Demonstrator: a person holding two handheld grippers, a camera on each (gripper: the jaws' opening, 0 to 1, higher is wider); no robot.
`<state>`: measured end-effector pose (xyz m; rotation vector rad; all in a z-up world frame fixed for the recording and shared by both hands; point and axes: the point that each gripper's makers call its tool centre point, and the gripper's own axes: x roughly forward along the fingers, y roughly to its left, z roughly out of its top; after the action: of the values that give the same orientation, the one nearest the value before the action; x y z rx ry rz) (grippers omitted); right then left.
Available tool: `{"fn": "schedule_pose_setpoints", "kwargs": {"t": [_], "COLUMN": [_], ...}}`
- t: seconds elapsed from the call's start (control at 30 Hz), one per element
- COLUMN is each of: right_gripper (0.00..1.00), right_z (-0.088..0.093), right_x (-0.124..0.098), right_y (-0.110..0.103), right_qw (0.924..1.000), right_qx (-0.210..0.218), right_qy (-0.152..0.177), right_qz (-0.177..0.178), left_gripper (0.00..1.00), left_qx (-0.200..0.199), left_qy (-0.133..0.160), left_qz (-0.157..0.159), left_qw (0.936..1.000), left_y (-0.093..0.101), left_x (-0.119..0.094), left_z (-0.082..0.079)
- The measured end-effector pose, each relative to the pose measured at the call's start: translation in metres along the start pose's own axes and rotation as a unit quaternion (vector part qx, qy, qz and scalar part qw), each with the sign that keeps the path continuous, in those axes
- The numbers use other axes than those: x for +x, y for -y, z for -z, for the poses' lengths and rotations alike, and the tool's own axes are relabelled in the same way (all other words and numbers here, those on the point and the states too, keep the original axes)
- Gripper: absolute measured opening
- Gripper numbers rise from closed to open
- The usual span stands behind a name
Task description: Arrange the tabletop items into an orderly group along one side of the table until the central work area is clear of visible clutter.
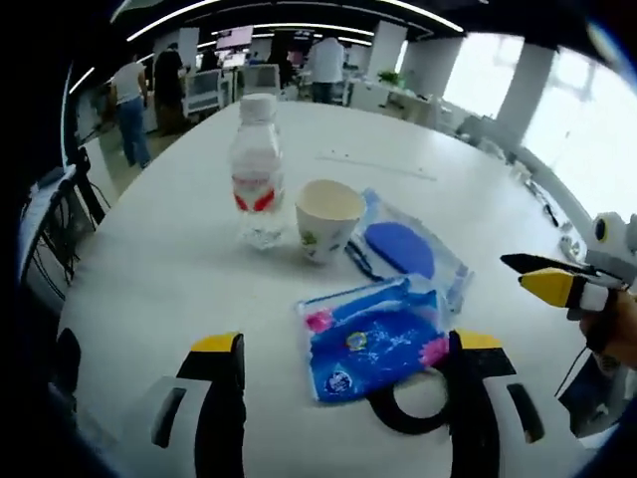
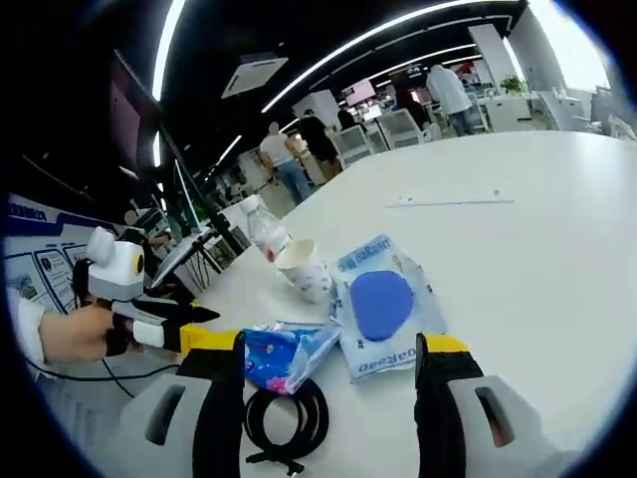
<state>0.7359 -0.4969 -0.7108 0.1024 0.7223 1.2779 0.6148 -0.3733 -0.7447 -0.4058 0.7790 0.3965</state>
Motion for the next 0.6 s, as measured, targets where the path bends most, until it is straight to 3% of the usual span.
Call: {"fn": "schedule_pose_setpoints", "kwargs": {"t": [0.13,0.27,0.33,0.5,0.6], "right_gripper": [0.64,0.59,0.56,0.54,0.51], "right_z": [0.008,0.022,0.026,0.035,0.038], "right_x": [0.009,0.020,0.023,0.035,0.041], "right_y": [-0.007,-0.016,-0.023,-0.036,-0.043], "right_qw": [0.9999,0.9995,0.9993,0.9982,0.9974], "right_qx": [0.007,0.008,0.012,0.004,-0.008], "right_qy": [-0.004,-0.023,-0.028,-0.052,-0.063], "right_qz": [-0.008,-0.018,-0.022,-0.029,-0.034], "left_gripper": [0.77,0.73,0.72,0.60,0.54], "left_qx": [-0.030,-0.080,-0.086,-0.099,-0.127], "left_qy": [-0.003,0.033,0.028,0.018,0.036], "left_qz": [0.000,0.010,0.012,0.015,0.016], "left_qw": [0.9996,0.9962,0.9958,0.9948,0.9911], "left_y": [-0.006,-0.005,-0.007,-0.009,-0.010], "left_x": [0.010,0.016,0.019,0.026,0.027], "left_z": [0.011,0.008,0.012,0.020,0.017]}}
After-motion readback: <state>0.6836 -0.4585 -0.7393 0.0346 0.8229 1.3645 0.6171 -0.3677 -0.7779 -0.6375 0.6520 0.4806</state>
